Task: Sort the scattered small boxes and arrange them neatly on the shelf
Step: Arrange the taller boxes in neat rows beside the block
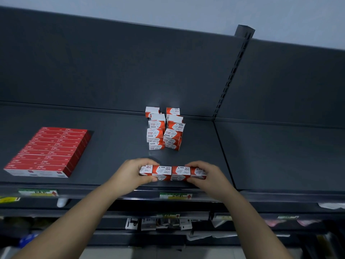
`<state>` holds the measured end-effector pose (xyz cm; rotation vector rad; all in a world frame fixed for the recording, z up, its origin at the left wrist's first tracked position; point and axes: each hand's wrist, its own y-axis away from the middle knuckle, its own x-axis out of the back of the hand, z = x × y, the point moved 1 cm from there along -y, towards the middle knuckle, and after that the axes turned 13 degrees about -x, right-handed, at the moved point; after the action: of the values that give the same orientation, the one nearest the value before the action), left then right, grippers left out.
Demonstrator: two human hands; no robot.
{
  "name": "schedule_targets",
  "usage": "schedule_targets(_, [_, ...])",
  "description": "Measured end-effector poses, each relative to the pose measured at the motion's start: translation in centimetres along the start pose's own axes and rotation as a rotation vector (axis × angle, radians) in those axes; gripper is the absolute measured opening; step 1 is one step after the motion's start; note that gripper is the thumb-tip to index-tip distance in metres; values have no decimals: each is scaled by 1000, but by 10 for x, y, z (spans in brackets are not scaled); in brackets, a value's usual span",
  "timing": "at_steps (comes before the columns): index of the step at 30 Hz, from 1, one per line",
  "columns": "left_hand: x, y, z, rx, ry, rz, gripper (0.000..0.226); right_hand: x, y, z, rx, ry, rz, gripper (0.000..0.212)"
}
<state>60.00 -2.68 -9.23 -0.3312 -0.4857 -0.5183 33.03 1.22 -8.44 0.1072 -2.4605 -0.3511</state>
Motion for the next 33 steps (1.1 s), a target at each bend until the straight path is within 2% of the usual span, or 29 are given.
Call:
schedule_targets(8, [1,-1,4,-34,-78,-43,42,0,4,-9,52,236,1,42])
schedule_targets(11, [7,-2,3,-43,-203,-101,63,7,7,-16,17,307,-21,45])
schedule_targets(13, [17,-3,4,-80,-256,-131,84,14,6,-16,6,257,-34,46])
schedule_targets(14, [24,-4,6,-92,-252,-132,87,18,4,-16,1,181,-40,45])
schedule_targets(16, [40,-10,11,-80,-183,-97,81,25,-2,-18,-11,-15,1,40])
schedule_targets(18, [55,-21,14,-72,-126,-25,65,32,-12,-26,-22,-96,110,32])
schedule_targets(20, [63,-38,12,-74,-163,55,47,34,-23,-40,-35,-60,184,29])
schedule_targets(22, [65,-57,7,-58,-242,100,39,31,-36,-56,-40,23,203,30])
schedule_targets(29, [54,-98,-15,81,-414,6,61,0,-80,-87,-91,236,242,39])
schedule_targets(33, [50,-95,-24,50,-384,25,53,-11,-85,-81,-138,215,236,48])
